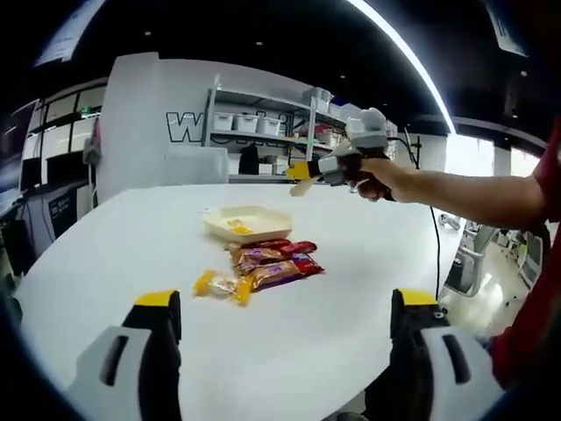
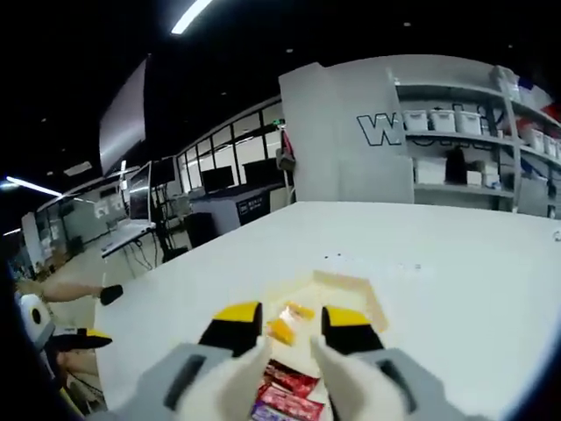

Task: Place the target food into the container with the food tongs after gripping and lifting it, then release it inside without dropping or visibly crushing the food.

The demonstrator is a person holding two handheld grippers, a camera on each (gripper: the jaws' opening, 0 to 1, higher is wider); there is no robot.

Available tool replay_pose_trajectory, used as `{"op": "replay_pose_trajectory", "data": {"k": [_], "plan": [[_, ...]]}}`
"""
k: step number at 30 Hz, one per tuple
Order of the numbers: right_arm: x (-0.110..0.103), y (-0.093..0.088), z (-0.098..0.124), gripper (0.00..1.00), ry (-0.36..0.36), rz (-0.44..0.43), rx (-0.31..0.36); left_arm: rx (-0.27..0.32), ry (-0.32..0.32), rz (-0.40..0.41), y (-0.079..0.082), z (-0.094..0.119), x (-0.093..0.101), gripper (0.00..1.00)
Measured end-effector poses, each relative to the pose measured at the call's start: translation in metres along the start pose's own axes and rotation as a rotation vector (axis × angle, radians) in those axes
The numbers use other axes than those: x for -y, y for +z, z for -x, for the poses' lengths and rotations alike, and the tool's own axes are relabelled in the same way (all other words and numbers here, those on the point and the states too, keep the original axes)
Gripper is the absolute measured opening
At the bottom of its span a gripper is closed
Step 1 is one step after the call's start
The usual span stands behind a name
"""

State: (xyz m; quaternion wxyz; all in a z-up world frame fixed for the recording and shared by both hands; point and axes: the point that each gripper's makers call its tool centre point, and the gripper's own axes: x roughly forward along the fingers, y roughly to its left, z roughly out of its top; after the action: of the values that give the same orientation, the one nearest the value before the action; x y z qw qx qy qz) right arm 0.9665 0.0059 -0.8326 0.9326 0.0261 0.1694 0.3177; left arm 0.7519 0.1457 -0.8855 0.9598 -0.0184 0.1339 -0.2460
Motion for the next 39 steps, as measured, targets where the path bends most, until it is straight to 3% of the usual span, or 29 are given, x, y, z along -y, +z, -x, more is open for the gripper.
{"op": "replay_pose_trajectory", "data": {"k": [6,14,39], "plan": [[0.0,-0.018,0.002,0.21,0.004,-0.016,-0.016,0.012,0.007,0.004,0.008,0.006,-0.003,0.98],[0.0,-0.038,0.002,0.22,0.012,-0.029,-0.045,0.003,0.011,-0.006,0.007,0.008,-0.002,0.97],[0.003,-0.087,-0.01,0.22,0.016,0.046,-0.143,-0.01,0.009,-0.01,0.003,0.011,-0.001,0.96]]}}
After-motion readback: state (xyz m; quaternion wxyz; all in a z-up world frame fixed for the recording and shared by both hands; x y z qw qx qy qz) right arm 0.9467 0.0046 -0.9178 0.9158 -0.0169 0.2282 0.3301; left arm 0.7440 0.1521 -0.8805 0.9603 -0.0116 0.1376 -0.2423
